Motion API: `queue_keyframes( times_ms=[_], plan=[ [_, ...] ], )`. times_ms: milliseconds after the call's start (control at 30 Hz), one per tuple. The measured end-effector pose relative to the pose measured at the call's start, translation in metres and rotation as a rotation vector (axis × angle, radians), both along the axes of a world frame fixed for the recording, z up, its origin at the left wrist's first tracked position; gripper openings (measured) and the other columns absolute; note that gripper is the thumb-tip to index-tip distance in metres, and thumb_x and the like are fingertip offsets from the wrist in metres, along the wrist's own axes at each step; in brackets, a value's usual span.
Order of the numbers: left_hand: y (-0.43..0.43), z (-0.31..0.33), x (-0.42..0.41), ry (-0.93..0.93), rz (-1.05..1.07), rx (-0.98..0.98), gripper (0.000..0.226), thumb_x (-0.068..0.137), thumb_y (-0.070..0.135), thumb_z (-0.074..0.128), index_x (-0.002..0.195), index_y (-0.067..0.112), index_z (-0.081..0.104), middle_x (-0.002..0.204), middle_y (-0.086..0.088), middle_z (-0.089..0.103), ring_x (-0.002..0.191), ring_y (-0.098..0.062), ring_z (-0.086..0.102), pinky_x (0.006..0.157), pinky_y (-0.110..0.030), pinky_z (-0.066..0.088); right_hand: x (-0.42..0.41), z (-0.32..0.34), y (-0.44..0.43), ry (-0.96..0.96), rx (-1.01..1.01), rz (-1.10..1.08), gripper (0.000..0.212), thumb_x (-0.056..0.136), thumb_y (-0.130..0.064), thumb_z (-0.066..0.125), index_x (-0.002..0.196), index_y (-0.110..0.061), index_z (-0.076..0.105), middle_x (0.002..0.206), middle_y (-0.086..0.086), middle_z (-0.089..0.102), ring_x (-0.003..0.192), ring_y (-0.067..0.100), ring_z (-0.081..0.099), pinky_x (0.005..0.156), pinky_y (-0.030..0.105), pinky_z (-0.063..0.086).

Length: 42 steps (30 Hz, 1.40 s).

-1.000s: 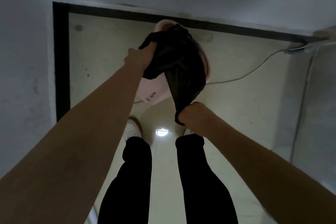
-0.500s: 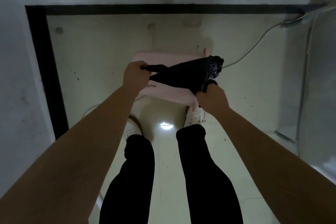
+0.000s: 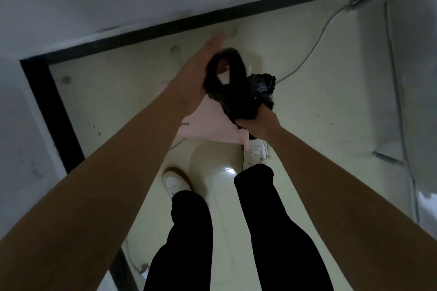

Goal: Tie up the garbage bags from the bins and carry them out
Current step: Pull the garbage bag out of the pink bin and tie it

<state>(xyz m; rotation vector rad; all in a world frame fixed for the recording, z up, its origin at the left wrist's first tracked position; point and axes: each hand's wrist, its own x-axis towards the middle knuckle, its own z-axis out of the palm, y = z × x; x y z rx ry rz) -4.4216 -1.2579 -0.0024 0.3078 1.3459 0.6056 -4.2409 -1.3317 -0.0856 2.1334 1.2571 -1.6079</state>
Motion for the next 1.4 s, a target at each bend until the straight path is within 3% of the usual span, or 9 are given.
queue_keyframes(
  times_ms=[133,233,400,600,733,967,1100,1233,1400],
  plan=[
    [0.009,-0.034,0.014,0.333,0.036,-0.180,0.033,0.101,0.044,0.050,0.108,0.014,0.061,0.099,-0.006,0.063,0.097,-0.022,0.060,0.093,-0.035,0.054,0.004,-0.008,-0.008,0.020,0.042,0.062,0.037,0.077,-0.020,0.075,0.110,-0.011,0.058,0.089,0.001,0.061,0.099,0.024,0.062,0.067,0.022,0.043],
    [0.012,-0.040,0.024,0.349,-0.061,-0.240,0.026,0.101,0.038,0.052,0.102,0.013,0.060,0.090,-0.005,0.058,0.078,-0.015,0.057,0.059,-0.017,0.049,0.003,-0.006,-0.017,0.072,0.148,0.099,0.036,0.078,-0.016,0.075,0.110,-0.006,0.059,0.096,0.010,0.068,0.098,0.028,0.064,0.067,0.022,0.041],
    [0.010,-0.030,0.011,0.394,-0.099,-0.254,0.080,0.077,0.068,0.069,0.126,0.006,0.060,0.112,-0.007,0.066,0.094,-0.022,0.065,0.082,-0.032,0.055,-0.006,0.013,-0.035,0.073,0.361,0.396,0.027,0.088,-0.008,0.061,0.113,-0.001,0.053,0.112,0.016,0.061,0.097,0.034,0.062,0.065,0.024,0.031],
    [-0.008,-0.023,-0.079,0.502,0.073,-0.177,0.018,0.085,0.017,0.075,0.097,0.015,0.062,0.112,-0.010,0.067,0.103,-0.022,0.065,0.079,-0.039,0.058,-0.043,0.037,-0.009,0.111,0.669,0.686,0.038,0.073,-0.002,0.078,0.108,-0.002,0.065,0.095,0.014,0.064,0.082,0.034,0.065,0.054,0.032,0.049],
    [-0.031,-0.021,-0.133,0.391,0.211,-0.142,0.011,0.093,0.016,0.068,0.097,0.015,0.058,0.095,-0.002,0.070,0.089,-0.014,0.067,0.077,-0.037,0.057,-0.069,0.043,0.009,0.234,0.784,0.703,0.035,0.074,-0.014,0.081,0.103,-0.002,0.066,0.096,0.015,0.064,0.089,0.035,0.063,0.066,0.036,0.052],
    [-0.082,-0.025,-0.183,0.258,0.382,-0.139,0.013,0.094,0.004,0.061,0.107,0.004,0.063,0.101,-0.007,0.070,0.092,-0.016,0.069,0.079,-0.030,0.059,-0.110,0.043,0.006,0.297,0.998,0.944,0.027,0.068,0.010,0.069,0.093,0.000,0.063,0.092,0.019,0.061,0.078,0.035,0.058,0.059,0.040,0.050],
    [-0.092,-0.034,-0.191,0.286,0.400,-0.146,0.042,0.095,0.004,0.061,0.134,-0.008,0.051,0.123,-0.022,0.064,0.100,-0.022,0.068,0.079,-0.030,0.059,-0.125,0.042,0.010,0.294,0.901,0.825,0.024,0.074,0.005,0.059,0.097,0.001,0.061,0.097,0.023,0.059,0.084,0.040,0.060,0.057,0.038,0.050],
    [-0.087,-0.045,-0.180,0.489,0.491,-0.162,0.034,0.092,0.004,0.064,0.127,0.004,0.061,0.101,-0.014,0.070,0.075,-0.021,0.071,0.058,-0.028,0.059,-0.138,0.035,0.024,0.211,0.635,0.409,0.027,0.086,-0.013,0.055,0.112,-0.004,0.061,0.105,0.017,0.065,0.092,0.037,0.062,0.070,0.037,0.049],
    [-0.094,-0.038,-0.180,0.541,0.459,-0.265,0.029,0.098,0.007,0.053,0.126,0.007,0.060,0.111,-0.013,0.067,0.103,-0.034,0.067,0.077,-0.038,0.059,-0.153,0.054,0.042,0.402,0.284,-0.257,0.018,0.085,-0.012,0.054,0.086,-0.024,0.066,0.096,0.010,0.069,0.096,0.033,0.067,0.082,0.052,0.058]
  ],
)
